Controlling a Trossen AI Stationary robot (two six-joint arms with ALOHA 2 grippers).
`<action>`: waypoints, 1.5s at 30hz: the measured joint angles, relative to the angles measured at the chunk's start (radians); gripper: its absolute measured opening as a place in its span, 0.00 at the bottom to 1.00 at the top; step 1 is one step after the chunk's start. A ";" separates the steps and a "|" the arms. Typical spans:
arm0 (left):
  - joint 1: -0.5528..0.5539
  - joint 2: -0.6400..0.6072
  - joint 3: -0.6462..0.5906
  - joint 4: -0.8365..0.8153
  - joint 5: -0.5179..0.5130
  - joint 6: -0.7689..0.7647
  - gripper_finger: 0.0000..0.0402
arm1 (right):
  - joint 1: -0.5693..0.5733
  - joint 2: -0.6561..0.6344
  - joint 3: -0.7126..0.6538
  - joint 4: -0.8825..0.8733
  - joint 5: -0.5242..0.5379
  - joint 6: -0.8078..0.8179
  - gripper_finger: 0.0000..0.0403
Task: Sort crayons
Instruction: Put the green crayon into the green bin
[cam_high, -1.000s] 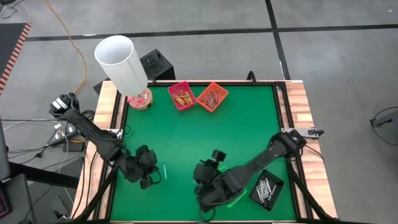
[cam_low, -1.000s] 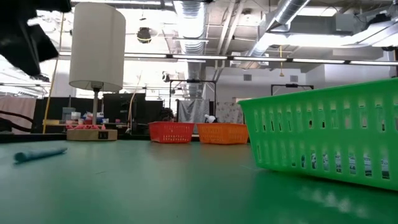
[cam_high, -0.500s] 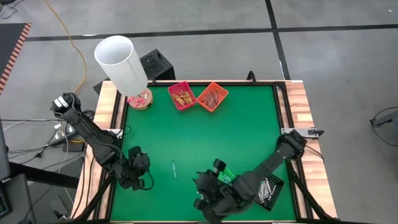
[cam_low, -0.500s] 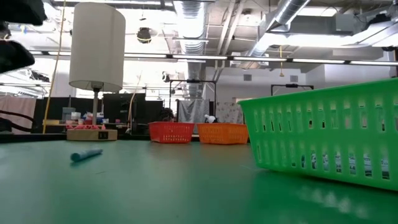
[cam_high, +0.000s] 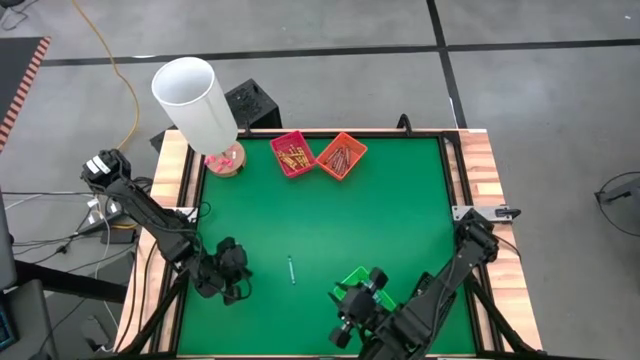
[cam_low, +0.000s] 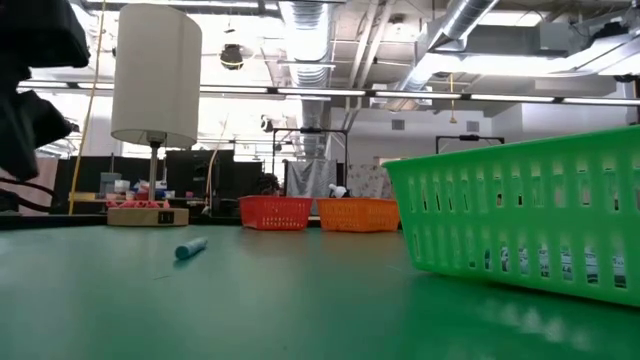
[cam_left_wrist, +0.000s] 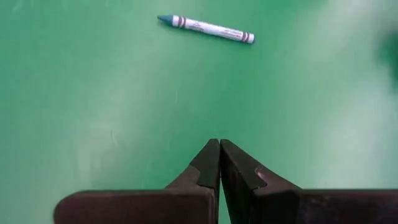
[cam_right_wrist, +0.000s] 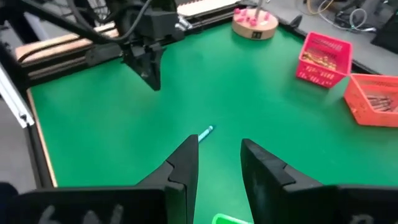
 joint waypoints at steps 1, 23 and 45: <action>0.000 0.000 0.000 0.008 -0.008 0.007 0.00 | 0.002 0.000 0.000 -0.012 0.010 0.013 0.29; 0.048 -0.096 0.000 0.210 0.036 0.340 0.28 | -0.189 0.075 0.000 0.108 -0.189 -0.236 0.37; 0.047 -0.428 0.000 0.152 0.050 0.356 0.56 | -0.308 0.073 0.000 0.098 -0.364 -0.153 0.45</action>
